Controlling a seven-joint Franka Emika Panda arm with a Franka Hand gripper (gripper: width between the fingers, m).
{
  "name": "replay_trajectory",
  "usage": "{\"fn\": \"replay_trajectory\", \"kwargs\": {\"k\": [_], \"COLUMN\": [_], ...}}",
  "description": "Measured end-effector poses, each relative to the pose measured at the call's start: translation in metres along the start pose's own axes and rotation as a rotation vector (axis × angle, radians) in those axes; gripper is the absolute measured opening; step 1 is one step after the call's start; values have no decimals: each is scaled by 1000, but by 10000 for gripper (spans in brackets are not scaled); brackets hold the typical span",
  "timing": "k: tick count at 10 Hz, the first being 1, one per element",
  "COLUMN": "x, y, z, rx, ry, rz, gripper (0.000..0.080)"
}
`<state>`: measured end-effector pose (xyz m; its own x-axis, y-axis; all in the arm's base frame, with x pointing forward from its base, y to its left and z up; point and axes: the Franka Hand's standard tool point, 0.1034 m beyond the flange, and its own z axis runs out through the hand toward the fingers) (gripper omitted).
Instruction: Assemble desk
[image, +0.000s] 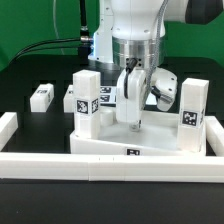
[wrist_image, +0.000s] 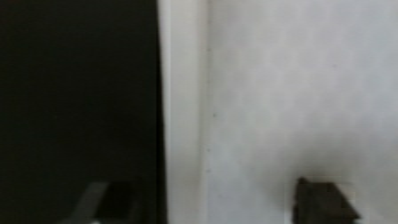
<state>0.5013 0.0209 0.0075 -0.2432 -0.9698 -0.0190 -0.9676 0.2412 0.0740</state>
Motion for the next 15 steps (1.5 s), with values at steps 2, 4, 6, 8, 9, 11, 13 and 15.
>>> {"fn": "replay_trajectory", "kwargs": {"k": [2, 4, 6, 8, 9, 11, 13, 15], "x": [0, 0, 0, 0, 0, 0, 0, 9], "y": [1, 0, 0, 0, 0, 0, -1, -6], "z": [0, 0, 0, 0, 0, 0, -1, -4], "rx": [-3, 0, 1, 1, 1, 1, 6, 13], "ry": [0, 0, 0, 0, 0, 0, 1, 5], "rz": [-8, -17, -20, -22, -23, -25, -51, -191], "gripper": [66, 66, 66, 66, 66, 67, 67, 67]}}
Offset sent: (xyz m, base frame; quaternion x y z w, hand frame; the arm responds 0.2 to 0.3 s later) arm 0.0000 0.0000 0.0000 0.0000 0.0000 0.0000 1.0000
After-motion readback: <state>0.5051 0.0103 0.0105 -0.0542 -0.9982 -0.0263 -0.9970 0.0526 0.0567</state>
